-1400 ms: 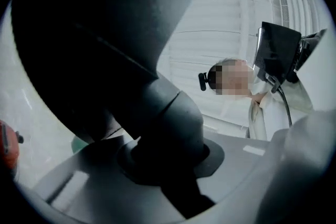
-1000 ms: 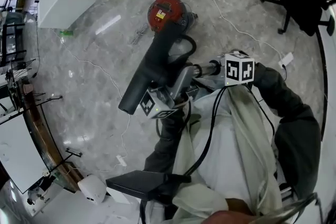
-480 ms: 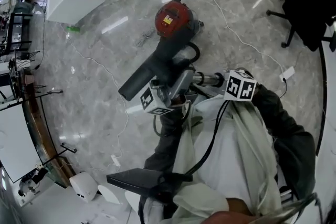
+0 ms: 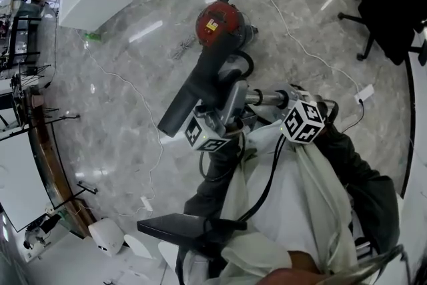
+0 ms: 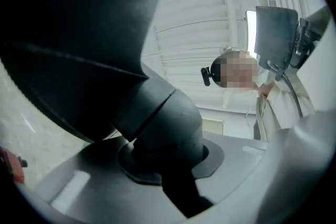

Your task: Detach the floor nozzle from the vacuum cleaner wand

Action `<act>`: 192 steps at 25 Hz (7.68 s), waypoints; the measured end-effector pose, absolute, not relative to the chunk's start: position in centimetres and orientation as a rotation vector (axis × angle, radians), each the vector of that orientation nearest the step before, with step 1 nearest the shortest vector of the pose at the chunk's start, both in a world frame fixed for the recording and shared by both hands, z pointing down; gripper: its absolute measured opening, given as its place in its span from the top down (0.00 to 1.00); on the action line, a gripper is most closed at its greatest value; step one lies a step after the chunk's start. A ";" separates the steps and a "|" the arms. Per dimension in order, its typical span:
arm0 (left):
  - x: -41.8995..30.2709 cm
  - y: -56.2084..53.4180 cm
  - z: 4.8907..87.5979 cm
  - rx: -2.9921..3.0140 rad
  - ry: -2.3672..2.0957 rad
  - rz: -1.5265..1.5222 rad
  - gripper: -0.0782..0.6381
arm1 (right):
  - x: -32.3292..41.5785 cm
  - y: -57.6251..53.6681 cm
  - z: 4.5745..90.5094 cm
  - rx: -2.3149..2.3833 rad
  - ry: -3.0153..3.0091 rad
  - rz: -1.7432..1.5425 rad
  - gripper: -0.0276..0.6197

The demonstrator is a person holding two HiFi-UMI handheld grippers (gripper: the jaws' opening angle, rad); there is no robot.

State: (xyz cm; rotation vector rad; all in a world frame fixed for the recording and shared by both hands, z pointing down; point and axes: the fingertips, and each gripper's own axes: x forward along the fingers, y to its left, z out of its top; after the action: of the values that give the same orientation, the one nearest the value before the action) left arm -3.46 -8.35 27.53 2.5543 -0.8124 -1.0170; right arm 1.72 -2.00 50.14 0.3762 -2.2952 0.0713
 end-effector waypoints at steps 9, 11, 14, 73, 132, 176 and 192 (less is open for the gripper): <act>-1.6 -2.3 25.4 2.715 -0.179 -1.004 0.79 | 0.1 5.6 48.1 -0.317 -2.501 0.301 0.90; -1.6 -2.3 24.8 2.747 -0.196 -1.010 0.79 | -0.2 5.1 47.9 -0.298 -2.508 0.285 0.90; -2.8 -4.0 24.7 2.757 -0.499 -1.009 0.79 | -0.7 2.1 48.3 0.022 -2.455 0.176 0.90; -5.6 -6.6 28.1 2.533 -0.984 -0.757 0.79 | -2.2 2.1 50.0 0.408 -2.342 0.210 0.90; -5.3 -5.2 29.0 2.559 -0.836 -0.915 0.79 | -1.6 2.6 51.4 0.451 -2.330 0.175 0.90; -3.8 -1.5 27.4 2.649 -0.610 -0.937 0.79 | -1.4 5.5 51.0 0.320 -2.409 0.183 0.90; -1.3 3.1 26.6 2.831 -0.186 -0.866 0.79 | -0.7 7.5 50.5 0.096 -2.483 0.144 0.90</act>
State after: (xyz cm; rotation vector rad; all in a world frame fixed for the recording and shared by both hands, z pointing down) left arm -1.30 3.12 26.57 2.8313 -0.1858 -0.8657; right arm -0.74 7.49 50.47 0.0957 -2.4834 0.1443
